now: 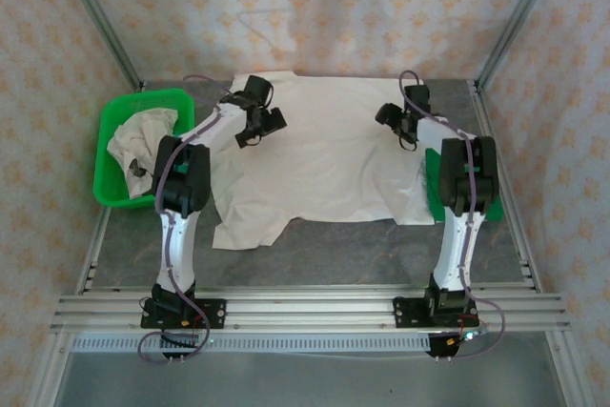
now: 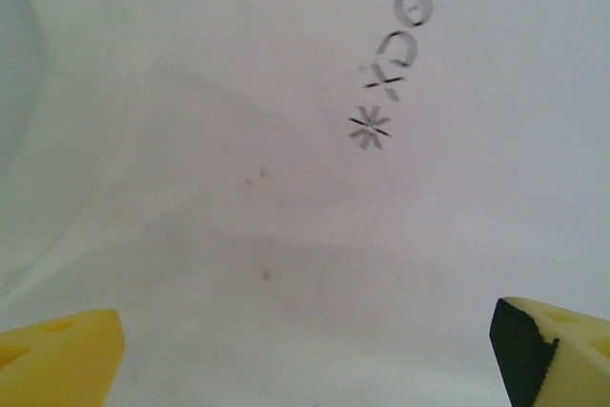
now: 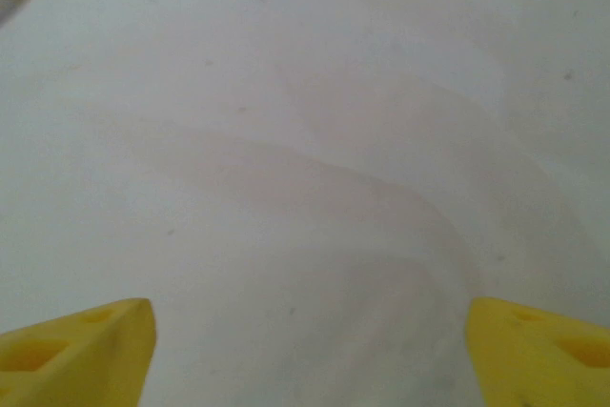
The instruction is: Fold and stack the t-shirts
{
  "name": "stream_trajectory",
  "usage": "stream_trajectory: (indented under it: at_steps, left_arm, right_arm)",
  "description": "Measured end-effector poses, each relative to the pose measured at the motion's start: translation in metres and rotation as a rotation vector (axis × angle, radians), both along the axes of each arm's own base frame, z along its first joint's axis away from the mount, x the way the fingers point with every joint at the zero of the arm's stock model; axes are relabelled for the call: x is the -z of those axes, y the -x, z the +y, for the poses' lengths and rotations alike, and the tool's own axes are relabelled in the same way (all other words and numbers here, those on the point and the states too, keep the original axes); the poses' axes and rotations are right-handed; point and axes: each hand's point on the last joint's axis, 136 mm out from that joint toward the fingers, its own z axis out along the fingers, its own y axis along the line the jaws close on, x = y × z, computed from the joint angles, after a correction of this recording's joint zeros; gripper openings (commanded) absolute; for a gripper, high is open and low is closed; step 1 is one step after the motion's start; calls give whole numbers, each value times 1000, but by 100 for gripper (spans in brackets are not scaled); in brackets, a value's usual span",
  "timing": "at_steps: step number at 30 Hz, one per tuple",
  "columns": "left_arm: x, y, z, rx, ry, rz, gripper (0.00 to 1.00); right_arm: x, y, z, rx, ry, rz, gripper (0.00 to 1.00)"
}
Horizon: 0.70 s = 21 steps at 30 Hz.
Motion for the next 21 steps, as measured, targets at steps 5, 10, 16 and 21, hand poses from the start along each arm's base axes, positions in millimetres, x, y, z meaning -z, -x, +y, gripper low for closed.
stream_trajectory:
  at_steps: [5, 10, 16, 21]
  left_arm:
    - [-93, 53, 13, -13, 17, -170, 100]
    - [-123, 118, 33, -51, -3, -251, 100]
    - [-97, 200, 64, -70, -71, -173, 100]
    - [-79, 255, 81, -106, -57, -129, 87]
  right_arm:
    - [-46, 22, -1, 0, -12, -108, 97]
    - [-68, 54, 3, -27, -31, -174, 97]
    - [-58, 94, 8, -63, -60, -159, 96]
    - [-54, 118, 11, -81, -77, -144, 95]
